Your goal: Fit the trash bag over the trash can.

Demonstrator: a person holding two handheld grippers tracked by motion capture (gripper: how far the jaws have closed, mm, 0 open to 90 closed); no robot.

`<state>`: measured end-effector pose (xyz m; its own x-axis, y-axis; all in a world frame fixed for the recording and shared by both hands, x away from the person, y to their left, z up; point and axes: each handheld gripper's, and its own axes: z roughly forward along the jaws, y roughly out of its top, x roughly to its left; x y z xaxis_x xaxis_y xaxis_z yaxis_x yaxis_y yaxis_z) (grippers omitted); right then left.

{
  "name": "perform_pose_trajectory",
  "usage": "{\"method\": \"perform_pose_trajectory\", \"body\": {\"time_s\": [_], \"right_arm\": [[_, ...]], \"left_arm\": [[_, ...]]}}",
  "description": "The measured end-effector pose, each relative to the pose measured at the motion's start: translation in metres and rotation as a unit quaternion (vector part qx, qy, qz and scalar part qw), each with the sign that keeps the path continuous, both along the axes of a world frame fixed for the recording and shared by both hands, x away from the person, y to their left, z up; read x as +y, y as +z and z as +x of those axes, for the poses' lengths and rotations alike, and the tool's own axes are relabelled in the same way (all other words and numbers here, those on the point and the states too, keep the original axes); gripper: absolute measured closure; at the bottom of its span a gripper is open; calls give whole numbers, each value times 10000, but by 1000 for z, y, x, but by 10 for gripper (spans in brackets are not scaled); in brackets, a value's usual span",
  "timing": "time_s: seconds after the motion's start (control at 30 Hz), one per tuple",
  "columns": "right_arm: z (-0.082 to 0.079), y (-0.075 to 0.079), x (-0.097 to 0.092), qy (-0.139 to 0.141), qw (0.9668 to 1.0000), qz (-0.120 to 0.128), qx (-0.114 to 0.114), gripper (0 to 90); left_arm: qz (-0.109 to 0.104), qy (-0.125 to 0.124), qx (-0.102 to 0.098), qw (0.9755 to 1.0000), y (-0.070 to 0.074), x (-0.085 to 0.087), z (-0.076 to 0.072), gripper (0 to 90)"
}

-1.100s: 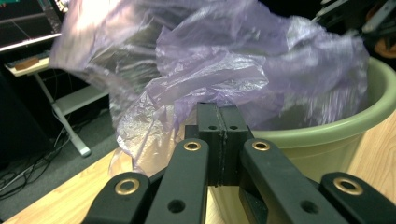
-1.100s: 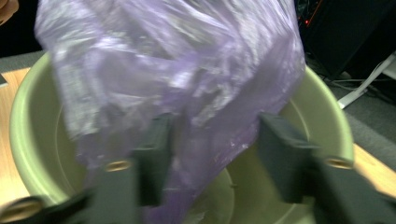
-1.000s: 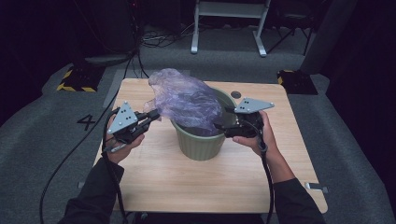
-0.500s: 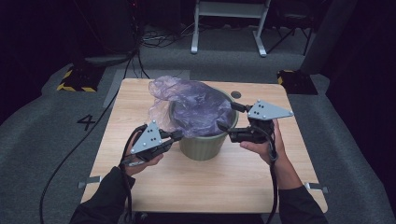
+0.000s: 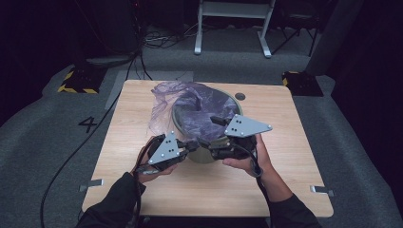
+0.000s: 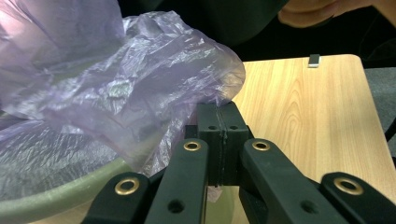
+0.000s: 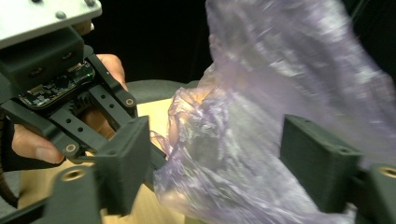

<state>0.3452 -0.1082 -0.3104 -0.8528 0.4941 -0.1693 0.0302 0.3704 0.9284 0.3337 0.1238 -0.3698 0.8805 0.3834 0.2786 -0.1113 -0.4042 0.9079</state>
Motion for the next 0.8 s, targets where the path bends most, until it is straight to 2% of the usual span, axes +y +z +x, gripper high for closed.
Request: {"method": "perform_pose_trajectory", "body": {"time_s": [0.03,0.1,0.13,0.17,0.2,0.23,0.3,0.37,0.4,0.5,0.53,0.57,0.63,0.73,0.8], "right_arm": [[0,0,0,0,10000,0,0,385],[4,-4,3,-1,9999,-106,68,510],[8,-8,3,82,9997,-152,193,685],[8,-8,3,82,9997,-152,193,685],[10,-12,3,103,9995,-202,226,772],[10,-12,3,103,9995,-202,226,772],[11,-16,1,108,9995,-194,233,862],[10,-19,-1,107,9995,-201,241,900],[9,-20,-3,118,9995,-188,246,900],[6,-23,-11,110,9996,-111,250,900],[4,-24,-14,100,9996,-82,244,900],[1,-27,-19,51,9997,-30,222,900],[-1,-29,-22,36,9998,-23,208,900],[-3,-34,-31,-8,9997,124,231,900],[-5,-34,-37,-63,9995,205,221,900]], "left_arm": [[0,0,0,10000,0,0,0,895],[33,-1,18,10000,-3,-3,0,891],[39,-46,56,10000,-4,-4,0,871],[41,-79,65,9999,-5,-5,0,871],[52,-86,73,9999,-7,-6,-1,849],[59,-94,63,9999,-8,-6,-1,849],[37,-89,112,9999,-10,-7,-2,812],[68,-75,115,9999,-13,-7,-3,771],[59,-59,166,9998,-14,-6,-4,712],[69,-170,225,9996,-17,-1,-11,659],[91,-153,254,9995,-18,2,-15,603],[80,-124,277,9995,-19,5,-18,499],[30,-78,317,9995,-20,13,-25,480],[-64,91,390,9992,-18,29,-32,340],[-193,278,403,9986,-14,42,-34,304]]}}
